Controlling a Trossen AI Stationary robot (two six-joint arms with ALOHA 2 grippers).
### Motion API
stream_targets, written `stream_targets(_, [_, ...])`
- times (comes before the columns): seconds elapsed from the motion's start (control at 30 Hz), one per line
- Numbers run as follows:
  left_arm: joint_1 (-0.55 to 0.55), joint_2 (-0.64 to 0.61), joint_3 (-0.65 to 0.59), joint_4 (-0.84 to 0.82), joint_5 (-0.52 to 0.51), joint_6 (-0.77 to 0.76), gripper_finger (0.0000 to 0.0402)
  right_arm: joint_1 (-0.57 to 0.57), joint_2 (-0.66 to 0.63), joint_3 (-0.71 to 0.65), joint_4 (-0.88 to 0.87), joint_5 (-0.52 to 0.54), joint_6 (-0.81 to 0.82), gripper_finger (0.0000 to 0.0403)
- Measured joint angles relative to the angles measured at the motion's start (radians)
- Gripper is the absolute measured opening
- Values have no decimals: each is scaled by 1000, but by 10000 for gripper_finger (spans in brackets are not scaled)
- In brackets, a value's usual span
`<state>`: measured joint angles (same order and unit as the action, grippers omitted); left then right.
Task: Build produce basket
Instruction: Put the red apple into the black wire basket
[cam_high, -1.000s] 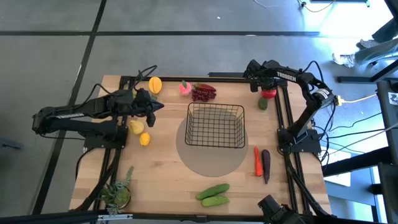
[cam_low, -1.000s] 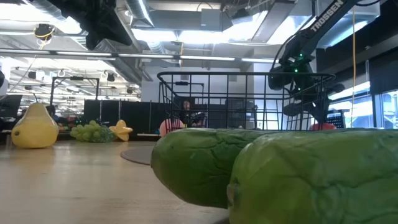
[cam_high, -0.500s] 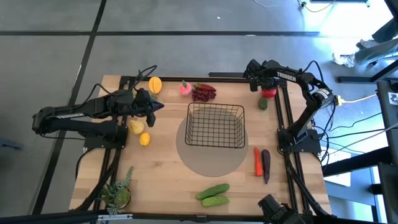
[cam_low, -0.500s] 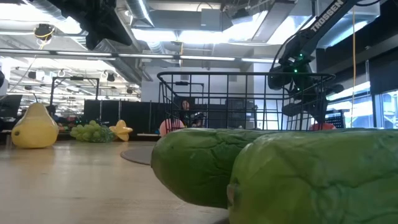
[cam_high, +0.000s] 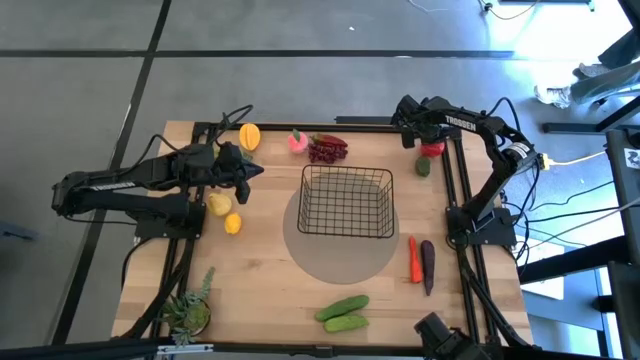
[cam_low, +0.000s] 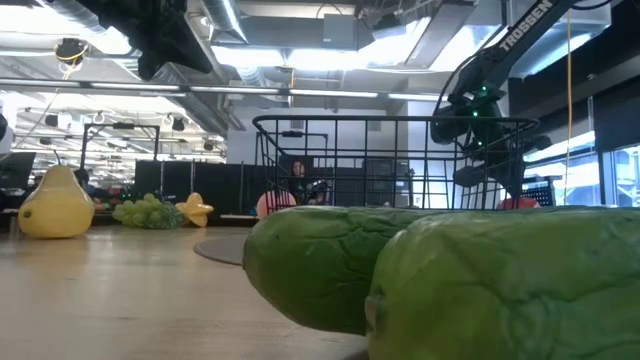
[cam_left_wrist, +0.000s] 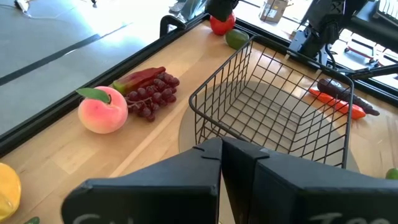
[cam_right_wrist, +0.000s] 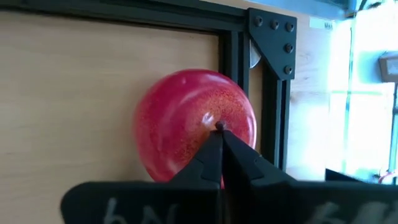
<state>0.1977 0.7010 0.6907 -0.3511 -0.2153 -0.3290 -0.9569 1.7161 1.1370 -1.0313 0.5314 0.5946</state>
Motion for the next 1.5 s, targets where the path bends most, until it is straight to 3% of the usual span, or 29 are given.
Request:
stream_targets(0.47, [0, 0, 0, 0, 0, 0, 0, 84, 0, 1, -19, -39, -180, 0])
stream_targets(0.9, [0, 0, 0, 0, 0, 0, 0, 122, -5, 1, -57, -30, -215, 0])
stream_targets(1.5, [0, 0, 0, 0, 0, 0, 0, 122, -117, 1, -73, -50, -234, 4])
